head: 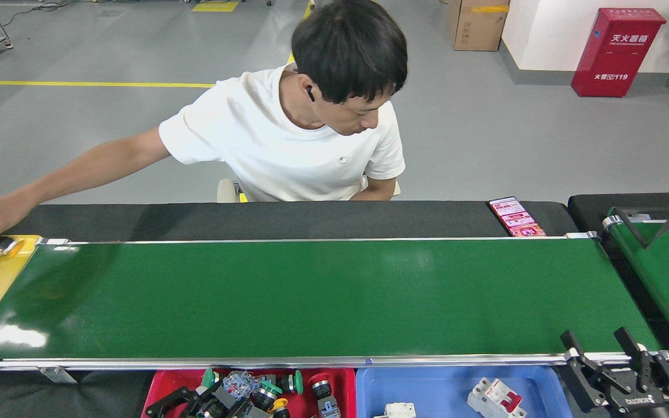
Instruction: Pick switch part from conveyor to tray
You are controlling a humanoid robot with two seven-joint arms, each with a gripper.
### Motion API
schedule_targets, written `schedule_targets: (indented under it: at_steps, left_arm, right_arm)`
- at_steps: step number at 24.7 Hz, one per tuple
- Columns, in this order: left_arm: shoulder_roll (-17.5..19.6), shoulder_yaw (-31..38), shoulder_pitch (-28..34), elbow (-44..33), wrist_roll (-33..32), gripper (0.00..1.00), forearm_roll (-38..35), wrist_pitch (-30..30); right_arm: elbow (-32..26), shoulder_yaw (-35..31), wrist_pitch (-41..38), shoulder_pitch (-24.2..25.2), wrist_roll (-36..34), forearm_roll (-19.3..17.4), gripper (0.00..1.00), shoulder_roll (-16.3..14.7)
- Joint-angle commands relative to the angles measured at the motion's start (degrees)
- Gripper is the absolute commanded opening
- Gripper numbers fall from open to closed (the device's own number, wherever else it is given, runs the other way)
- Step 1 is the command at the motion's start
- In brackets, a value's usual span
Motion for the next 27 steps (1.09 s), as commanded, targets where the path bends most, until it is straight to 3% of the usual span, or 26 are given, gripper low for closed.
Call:
schedule_targets:
  at_steps: [1, 4, 6, 10, 13, 18, 23, 27]
  left_arm:
    - [-0.74, 2.75, -0.19, -0.51, 0.38, 1.0, 0.75, 0.21]
    - [-3.64, 8.63, 0.6, -0.33, -0.68, 1.0, 2.16, 0.21]
    - [-4.79, 13.82, 0.95, -0.07, -2.7, 1.0, 3.66, 0.12]
    - [-5.49, 23.14, 2.27, 1.78, -8.5, 1.0, 12.01, 0.12]
    - [-5.84, 27.62, 2.36, 3.36, -10.87, 1.0, 14.64, 1.61]
    - [-7.51, 28.85, 2.01, 4.86, -10.87, 1.0, 14.82, 5.04]
    - [-7.69, 28.85, 1.92, 4.24, -10.96, 1.0, 14.91, 5.48]
    - [-7.69, 29.03, 1.74, 4.33, -10.96, 1.0, 14.91, 5.57]
  right_arm:
    - [-1.73, -0.28, 2.1, -0.55, 1.28, -0.02, 0.99, -0.19]
    - [-2.0, -0.28, 2.1, -0.11, 1.28, 0.78, 0.99, -0.1]
    - [-2.17, -0.1, 2.45, -0.02, 1.28, 3.32, 0.99, 0.51]
    - [-2.17, -0.01, 2.45, -0.72, 1.28, 9.92, 0.99, 5.52]
    - [-2.17, 0.07, 2.18, -1.34, 1.1, 11.06, 0.99, 6.32]
    - [-2.17, 0.34, 2.01, -1.43, 0.13, 11.5, 0.99, 6.67]
    - [-2.17, 2.89, 2.54, -1.16, -1.97, 16.95, 0.98, 10.8]
    - [-2.17, 3.59, 2.45, 0.42, -4.17, 19.06, 0.98, 10.71]
